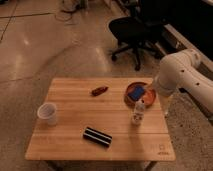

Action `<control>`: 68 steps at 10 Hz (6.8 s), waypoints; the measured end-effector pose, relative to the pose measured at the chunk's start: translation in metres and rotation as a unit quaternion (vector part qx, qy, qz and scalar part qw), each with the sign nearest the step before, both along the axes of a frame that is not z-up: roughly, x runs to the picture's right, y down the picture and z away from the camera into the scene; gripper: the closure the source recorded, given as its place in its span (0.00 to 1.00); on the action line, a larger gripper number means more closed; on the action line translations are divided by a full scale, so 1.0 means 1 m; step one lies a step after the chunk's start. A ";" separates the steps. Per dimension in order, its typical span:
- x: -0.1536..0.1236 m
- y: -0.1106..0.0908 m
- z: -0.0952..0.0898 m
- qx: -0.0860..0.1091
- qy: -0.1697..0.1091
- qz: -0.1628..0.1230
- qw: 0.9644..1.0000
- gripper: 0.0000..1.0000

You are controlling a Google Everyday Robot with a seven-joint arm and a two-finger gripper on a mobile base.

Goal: Place the pepper in the ceramic bowl

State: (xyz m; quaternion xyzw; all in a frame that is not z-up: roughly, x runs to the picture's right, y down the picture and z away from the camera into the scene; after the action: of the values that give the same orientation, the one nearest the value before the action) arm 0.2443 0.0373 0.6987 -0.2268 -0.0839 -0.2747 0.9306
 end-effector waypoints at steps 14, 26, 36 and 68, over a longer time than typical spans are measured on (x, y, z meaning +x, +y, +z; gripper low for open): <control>-0.145 -0.051 0.033 -0.015 -0.071 -0.136 0.988 0.20; -0.308 0.005 0.175 -0.089 -0.107 -0.200 0.970 0.20; -0.315 -0.030 0.302 -0.129 -0.051 -0.045 0.989 0.20; -0.032 -0.092 0.259 -0.075 -0.028 0.013 0.997 1.00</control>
State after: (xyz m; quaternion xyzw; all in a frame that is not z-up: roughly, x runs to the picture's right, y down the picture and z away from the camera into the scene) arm 0.2121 -0.0546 0.9577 -0.2866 -0.1332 -0.2621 0.9118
